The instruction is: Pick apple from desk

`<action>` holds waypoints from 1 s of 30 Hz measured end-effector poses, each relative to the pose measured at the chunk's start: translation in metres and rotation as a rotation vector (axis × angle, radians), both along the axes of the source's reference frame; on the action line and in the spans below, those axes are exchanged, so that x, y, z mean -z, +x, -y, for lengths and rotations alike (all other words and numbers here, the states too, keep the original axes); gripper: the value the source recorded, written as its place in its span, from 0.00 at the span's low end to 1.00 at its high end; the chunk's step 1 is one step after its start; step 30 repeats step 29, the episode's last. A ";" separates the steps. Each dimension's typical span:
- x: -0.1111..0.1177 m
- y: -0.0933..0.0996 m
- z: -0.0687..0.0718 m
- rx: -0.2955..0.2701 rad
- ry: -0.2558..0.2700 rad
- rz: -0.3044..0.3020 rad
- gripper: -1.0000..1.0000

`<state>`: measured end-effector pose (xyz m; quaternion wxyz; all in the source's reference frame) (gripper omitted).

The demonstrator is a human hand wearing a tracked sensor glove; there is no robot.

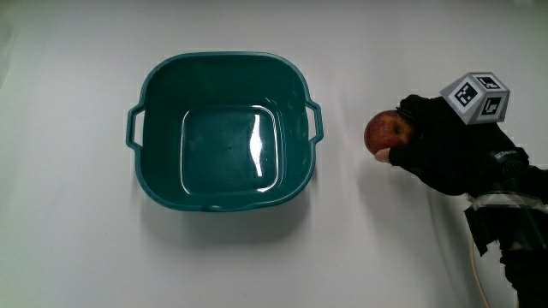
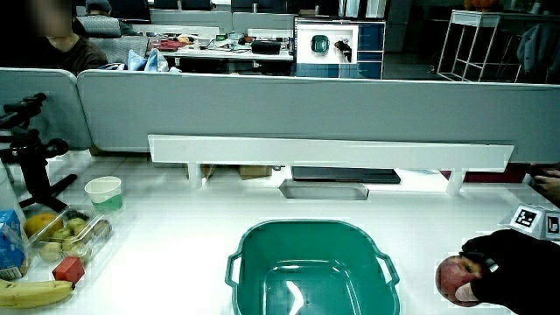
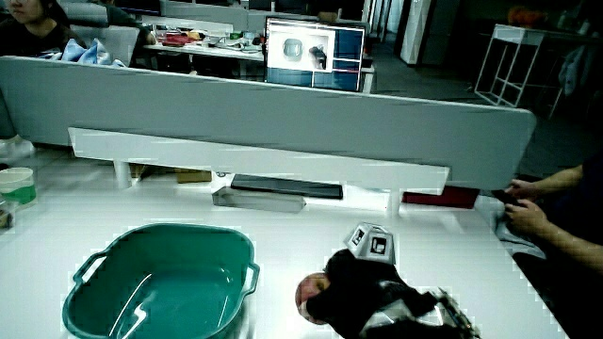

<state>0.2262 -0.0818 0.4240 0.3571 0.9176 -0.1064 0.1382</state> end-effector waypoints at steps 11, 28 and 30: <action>0.039 -0.035 0.014 0.050 0.077 0.033 1.00; 0.059 -0.102 0.028 0.105 0.008 0.158 1.00; 0.058 -0.106 0.028 0.119 -0.002 0.158 1.00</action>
